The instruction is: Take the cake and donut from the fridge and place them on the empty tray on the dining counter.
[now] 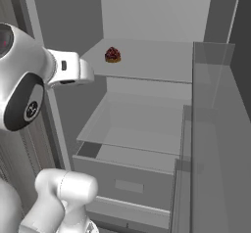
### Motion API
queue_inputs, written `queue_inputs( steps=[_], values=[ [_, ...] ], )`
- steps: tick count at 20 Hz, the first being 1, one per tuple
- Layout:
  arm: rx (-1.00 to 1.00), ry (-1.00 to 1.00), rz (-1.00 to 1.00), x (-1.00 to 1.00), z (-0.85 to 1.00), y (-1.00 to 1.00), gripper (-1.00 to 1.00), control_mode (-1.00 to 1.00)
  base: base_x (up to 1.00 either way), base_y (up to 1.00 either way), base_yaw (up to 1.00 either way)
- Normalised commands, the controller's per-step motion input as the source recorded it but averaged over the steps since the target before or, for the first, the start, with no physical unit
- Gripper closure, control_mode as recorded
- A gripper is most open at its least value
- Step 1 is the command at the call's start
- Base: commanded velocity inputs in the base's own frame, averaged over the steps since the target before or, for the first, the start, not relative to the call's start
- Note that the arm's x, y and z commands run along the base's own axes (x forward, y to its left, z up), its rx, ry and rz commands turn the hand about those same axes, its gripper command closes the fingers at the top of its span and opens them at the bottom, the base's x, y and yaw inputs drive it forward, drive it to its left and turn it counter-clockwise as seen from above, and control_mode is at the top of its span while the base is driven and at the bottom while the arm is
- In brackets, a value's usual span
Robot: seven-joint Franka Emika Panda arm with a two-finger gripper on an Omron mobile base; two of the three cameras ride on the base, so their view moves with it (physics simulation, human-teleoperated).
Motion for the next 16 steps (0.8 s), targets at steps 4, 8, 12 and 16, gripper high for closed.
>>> queue_inputs(
  steps=[4, 8, 12, 16],
  values=[
    [0.0, -0.18, 0.02, 0.32, 0.0, 0.0, -1.0, -1.0, 0.0, 0.0, 0.0],
    [0.01, -0.01, 0.0, 0.61, 0.03, 0.0, -1.0, -1.0, 0.0, 0.0, 0.0],
    [0.01, 0.03, 0.0, 0.62, 0.11, 0.0, -1.0, -1.0, 0.0, 0.0, 0.0],
    [0.01, 0.04, 0.01, 0.49, 0.14, 0.0, -1.0, -1.0, 0.0, 0.0, 0.0]
  ],
)
